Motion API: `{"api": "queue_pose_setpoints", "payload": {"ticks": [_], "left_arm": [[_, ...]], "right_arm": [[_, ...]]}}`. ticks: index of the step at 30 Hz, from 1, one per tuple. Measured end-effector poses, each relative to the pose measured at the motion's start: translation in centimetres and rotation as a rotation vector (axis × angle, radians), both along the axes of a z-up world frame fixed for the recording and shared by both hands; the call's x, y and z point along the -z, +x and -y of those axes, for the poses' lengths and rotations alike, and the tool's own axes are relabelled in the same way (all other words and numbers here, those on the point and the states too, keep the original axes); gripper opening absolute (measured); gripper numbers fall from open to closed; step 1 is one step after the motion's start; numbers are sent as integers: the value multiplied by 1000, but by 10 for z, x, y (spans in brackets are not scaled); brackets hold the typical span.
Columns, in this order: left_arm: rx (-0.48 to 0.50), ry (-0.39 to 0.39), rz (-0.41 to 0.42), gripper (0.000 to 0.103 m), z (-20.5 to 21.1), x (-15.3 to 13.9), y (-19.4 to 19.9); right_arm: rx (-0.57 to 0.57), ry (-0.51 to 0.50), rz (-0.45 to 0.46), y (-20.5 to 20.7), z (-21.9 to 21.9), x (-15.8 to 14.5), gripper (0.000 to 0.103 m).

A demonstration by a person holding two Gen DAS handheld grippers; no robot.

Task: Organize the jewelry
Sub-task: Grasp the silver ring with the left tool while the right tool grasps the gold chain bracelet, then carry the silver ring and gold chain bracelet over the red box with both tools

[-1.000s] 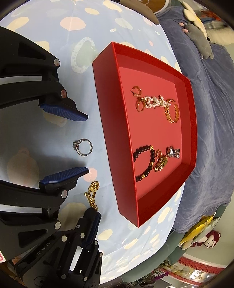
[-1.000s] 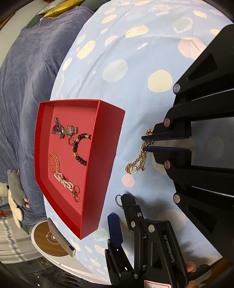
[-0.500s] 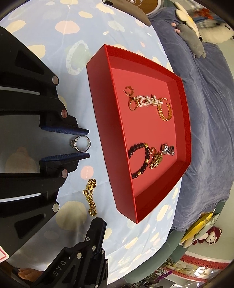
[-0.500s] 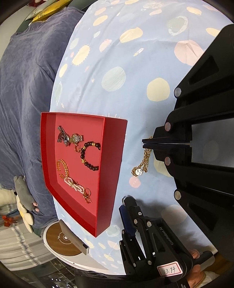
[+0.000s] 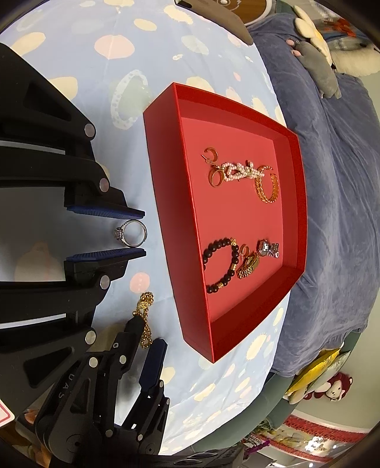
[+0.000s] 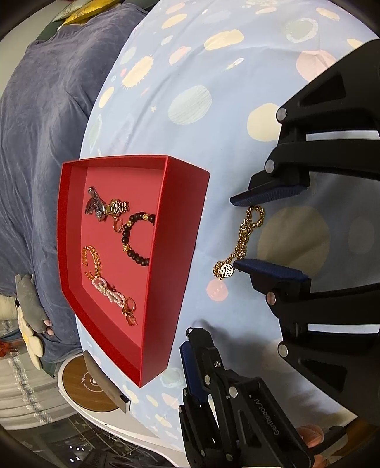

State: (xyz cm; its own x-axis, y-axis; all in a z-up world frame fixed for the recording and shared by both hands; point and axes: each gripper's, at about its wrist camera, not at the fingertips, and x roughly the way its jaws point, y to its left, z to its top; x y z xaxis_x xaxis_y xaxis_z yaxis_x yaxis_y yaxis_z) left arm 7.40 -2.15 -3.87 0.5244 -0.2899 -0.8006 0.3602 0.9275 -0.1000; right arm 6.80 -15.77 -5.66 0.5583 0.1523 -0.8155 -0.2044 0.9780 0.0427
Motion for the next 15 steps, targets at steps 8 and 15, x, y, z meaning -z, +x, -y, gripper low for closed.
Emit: {"api": "queue_pose_setpoints", "payload": {"ticks": [8,15], "left_arm": [[-1,-2,0,17,0,-1,0],[-2,-4,3,17,0,-2,0]], "right_arm": [[-6,40,-26,-3,0,-1,3],[-12,65,-6,-10,1,-13,3]]}}
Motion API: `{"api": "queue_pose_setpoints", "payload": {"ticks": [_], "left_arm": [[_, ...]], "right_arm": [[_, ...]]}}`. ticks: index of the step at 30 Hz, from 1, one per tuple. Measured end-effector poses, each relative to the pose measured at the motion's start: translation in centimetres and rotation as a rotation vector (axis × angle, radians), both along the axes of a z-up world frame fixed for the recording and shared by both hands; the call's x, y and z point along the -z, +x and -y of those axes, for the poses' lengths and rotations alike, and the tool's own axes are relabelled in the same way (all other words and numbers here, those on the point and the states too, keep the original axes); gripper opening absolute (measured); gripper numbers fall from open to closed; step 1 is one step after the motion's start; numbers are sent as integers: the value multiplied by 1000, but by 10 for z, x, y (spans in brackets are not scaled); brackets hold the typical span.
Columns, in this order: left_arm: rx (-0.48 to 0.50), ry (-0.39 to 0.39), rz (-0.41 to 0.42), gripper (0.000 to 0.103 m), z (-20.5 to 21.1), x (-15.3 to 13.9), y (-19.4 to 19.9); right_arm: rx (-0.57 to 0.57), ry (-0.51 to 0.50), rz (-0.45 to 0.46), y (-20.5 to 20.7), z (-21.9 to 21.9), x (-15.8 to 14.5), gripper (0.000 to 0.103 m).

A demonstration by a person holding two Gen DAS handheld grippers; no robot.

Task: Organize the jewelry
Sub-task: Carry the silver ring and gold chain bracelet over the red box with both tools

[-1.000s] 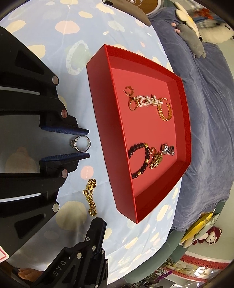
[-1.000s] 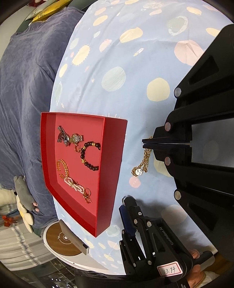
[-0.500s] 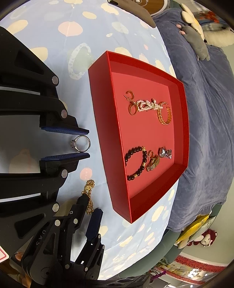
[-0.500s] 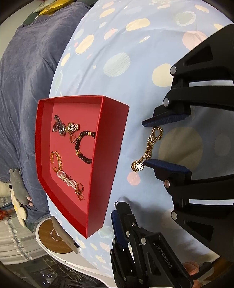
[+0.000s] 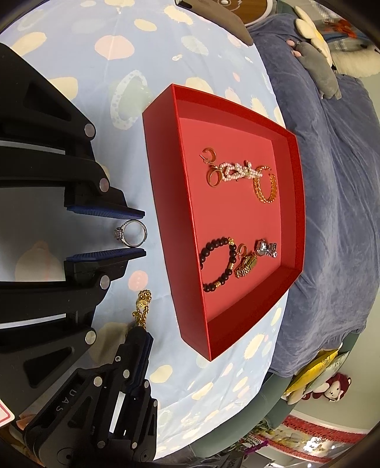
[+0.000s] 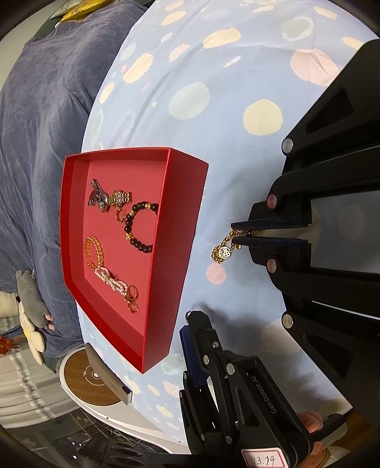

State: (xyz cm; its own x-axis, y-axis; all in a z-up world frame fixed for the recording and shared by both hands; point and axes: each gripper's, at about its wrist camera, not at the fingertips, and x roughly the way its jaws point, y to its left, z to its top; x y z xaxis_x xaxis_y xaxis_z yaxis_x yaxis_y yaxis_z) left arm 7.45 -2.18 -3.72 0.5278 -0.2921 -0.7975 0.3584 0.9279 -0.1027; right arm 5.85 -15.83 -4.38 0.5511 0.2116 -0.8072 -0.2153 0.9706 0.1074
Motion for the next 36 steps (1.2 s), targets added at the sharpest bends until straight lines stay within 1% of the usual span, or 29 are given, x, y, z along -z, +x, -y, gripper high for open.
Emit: {"api": "queue_pose_setpoints", "payload": {"ticks": [3,6,17,22,26,28,30,34,36], "left_arm": [[-3,-3,0,17,-1,-1,-1],[-12,-24,-8,17,-5,-5,0],[-49,-52,36,17,-19,-24,-7],[-61,-101,50,17,-27,-40,-6],[-80,-140,56,17,-37,-56,-2],[-84,-167,64,17,-41,-65,1],[-88,-171,78,17,-42,-73,5],[-79,-192,65,17,-41,-84,19],[-72,-181,74,17,-39,-88,25]], "right_arm": [[0,17,18,-3,1,-11,3],[6,38,48,-9,5,-26,3],[54,96,125,-18,23,-62,3],[45,103,181,-21,19,-88,3],[50,134,200,-13,18,-104,3],[50,129,214,-9,16,-111,3],[45,132,222,-4,13,-117,3],[30,140,230,7,5,-126,3],[23,139,241,12,1,-132,3]]}}
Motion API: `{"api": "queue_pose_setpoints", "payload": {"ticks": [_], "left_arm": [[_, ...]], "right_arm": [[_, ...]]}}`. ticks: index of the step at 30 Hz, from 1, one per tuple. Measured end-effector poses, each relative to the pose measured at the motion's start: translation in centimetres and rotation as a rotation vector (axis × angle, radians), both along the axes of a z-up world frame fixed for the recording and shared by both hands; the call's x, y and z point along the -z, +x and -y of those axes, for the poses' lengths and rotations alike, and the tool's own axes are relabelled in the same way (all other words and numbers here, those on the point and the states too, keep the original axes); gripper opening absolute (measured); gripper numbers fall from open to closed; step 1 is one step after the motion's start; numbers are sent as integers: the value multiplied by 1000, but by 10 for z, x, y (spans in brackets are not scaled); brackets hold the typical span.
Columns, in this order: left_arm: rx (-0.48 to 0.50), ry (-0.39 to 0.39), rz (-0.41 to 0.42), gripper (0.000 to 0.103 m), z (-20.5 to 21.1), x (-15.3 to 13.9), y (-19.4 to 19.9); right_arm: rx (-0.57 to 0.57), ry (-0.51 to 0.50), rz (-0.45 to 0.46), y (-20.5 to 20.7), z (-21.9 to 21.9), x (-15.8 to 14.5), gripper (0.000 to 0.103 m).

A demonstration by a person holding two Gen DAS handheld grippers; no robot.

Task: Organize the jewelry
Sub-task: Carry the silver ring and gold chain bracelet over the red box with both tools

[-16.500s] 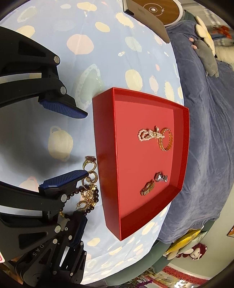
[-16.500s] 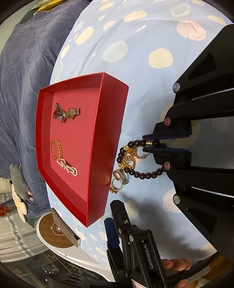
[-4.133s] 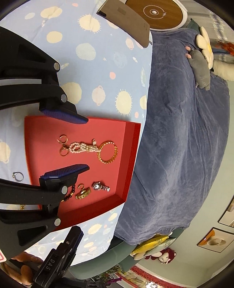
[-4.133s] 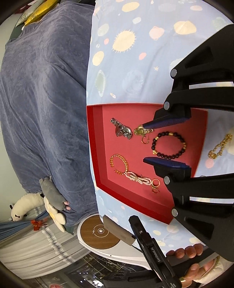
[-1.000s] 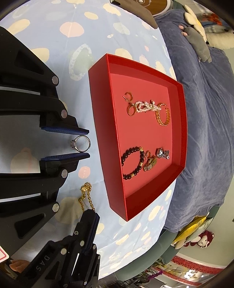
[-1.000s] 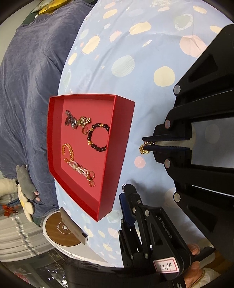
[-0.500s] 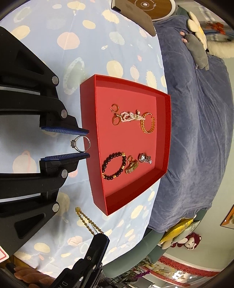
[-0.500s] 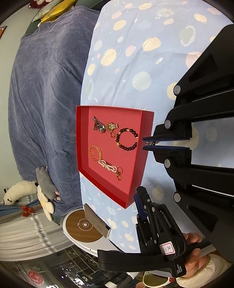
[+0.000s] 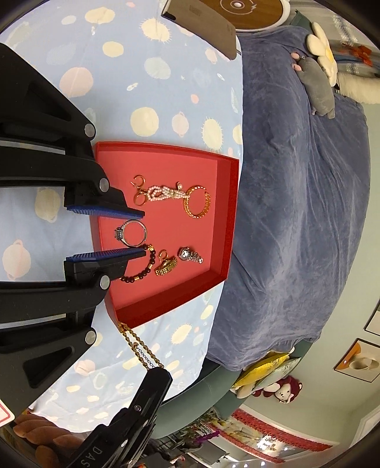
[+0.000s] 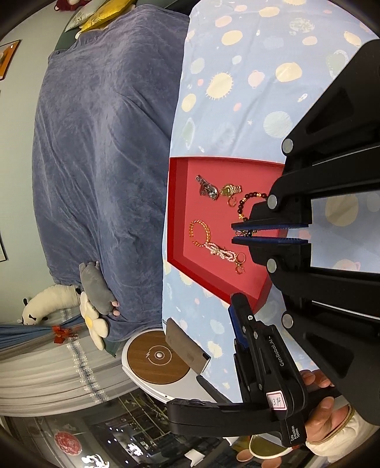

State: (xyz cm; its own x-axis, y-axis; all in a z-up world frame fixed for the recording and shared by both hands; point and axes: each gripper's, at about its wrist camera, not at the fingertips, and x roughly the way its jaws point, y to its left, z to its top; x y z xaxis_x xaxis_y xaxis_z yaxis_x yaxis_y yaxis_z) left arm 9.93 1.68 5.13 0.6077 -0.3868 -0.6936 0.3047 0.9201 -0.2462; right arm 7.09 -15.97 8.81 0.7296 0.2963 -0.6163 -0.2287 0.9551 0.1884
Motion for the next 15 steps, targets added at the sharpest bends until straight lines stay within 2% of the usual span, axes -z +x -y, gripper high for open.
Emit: {"api": "queue_pose_setpoints", "payload": {"ticks": [8,15], "left_arm": [[27,68,16,17,18,-7,36],[31,69,-3,17,33,-1,73]], "right_arm": [[-8,-2,5,34,-6,-7,3],[-4,-1,-15,74,-8,-2,3]]}}
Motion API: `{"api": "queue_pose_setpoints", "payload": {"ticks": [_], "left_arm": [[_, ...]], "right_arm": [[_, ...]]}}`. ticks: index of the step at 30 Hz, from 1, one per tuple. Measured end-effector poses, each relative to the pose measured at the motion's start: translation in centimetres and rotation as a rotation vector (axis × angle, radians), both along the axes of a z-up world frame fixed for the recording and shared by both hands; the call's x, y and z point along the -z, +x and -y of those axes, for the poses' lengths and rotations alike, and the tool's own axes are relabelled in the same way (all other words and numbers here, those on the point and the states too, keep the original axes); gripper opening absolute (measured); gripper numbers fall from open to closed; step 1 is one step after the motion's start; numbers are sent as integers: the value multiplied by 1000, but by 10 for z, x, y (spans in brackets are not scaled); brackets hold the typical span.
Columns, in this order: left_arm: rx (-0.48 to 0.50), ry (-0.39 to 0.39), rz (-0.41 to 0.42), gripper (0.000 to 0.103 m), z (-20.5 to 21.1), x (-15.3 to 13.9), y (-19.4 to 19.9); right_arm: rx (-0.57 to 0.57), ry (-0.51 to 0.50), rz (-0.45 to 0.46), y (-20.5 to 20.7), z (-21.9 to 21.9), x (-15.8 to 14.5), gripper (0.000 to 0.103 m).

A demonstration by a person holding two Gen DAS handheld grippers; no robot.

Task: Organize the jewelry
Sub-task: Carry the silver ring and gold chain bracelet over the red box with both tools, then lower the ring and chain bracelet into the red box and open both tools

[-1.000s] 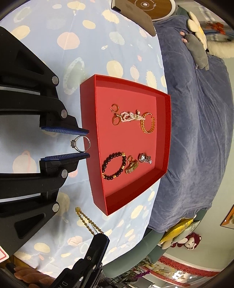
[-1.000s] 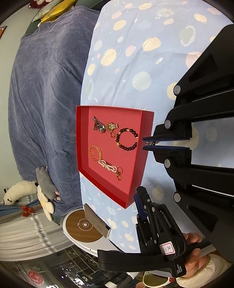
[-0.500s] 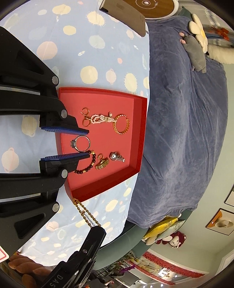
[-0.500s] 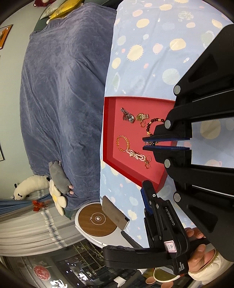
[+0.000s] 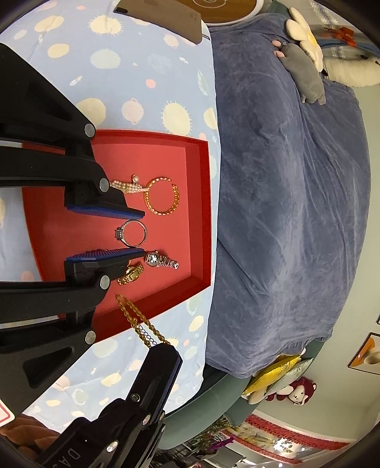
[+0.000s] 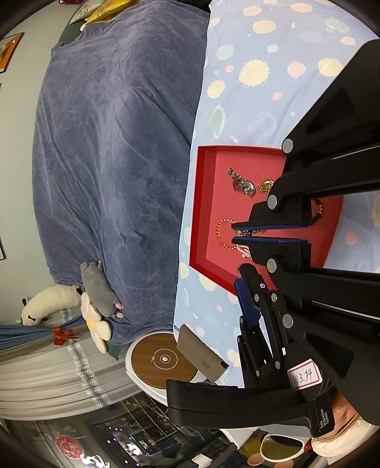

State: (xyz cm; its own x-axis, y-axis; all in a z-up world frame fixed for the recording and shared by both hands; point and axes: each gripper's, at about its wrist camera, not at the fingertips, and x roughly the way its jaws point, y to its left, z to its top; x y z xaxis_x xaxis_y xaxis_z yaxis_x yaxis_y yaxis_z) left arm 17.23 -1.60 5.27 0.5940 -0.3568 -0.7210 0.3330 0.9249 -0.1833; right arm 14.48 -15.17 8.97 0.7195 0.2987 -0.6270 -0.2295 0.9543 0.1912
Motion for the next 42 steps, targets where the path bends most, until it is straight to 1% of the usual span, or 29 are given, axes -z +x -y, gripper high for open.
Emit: {"api": "queue_pose_setpoints", "payload": {"ticks": [4,7,9,12,22,29,42], "left_arm": [[-5,4,-11,17,7,7,18],[-7,27,-16,17,10,14,30],[-12,34,-35,17,9,21,38],[-15,16,-67,17,7,31,49],[-13,13,-124,17,10,53,68],[-21,-1,-146,18,8,55,72],[-63,7,-143,19,2,48,70]], "right_arm": [[-3,-7,-13,18,-4,9,3],[-8,-22,-27,29,-8,19,3],[-6,-22,-44,37,-8,27,3],[4,-16,-71,49,-6,39,3],[15,-18,-128,70,-4,68,3],[16,-14,-139,76,-4,71,3],[6,-6,-140,77,-6,71,3]]}}
